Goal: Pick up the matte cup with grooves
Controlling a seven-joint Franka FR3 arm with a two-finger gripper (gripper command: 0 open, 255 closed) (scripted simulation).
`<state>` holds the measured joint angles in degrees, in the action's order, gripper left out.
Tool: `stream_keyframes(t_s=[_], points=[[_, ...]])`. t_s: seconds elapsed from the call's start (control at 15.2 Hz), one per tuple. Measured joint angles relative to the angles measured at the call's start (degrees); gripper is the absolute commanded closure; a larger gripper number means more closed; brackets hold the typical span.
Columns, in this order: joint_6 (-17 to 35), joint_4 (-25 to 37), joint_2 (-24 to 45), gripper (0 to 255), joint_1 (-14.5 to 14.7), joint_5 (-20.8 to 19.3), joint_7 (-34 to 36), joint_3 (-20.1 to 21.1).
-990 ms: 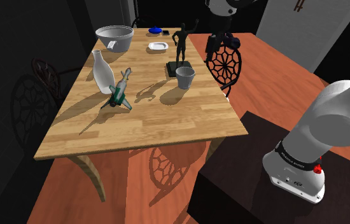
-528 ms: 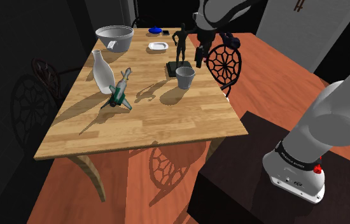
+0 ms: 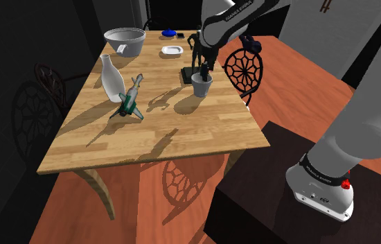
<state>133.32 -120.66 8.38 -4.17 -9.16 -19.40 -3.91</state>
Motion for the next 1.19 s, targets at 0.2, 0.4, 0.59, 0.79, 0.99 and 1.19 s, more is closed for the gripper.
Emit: stream_keyframes(t_s=[0.2, 0.4, 0.59, 0.79, 0.99, 1.19], points=[[1.5, 5.3, 6.7, 0, -0.5, -0.3, -1.3, -0.2], [2.6, 10.9, 13.3, 0, -0.6, -0.7, -1.9, -0.2], [4.0, 13.5, 17.2, 0, -1.0, -0.9, -2.6, -0.4], [5.5, 14.0, 19.2, 0, -1.1, -1.0, -2.4, -0.4], [7.1, 13.6, 20.4, 0, -0.9, -1.2, -2.0, -0.5], [7.6, 13.6, 20.9, 255, -1.0, -1.2, -2.0, -0.5]])
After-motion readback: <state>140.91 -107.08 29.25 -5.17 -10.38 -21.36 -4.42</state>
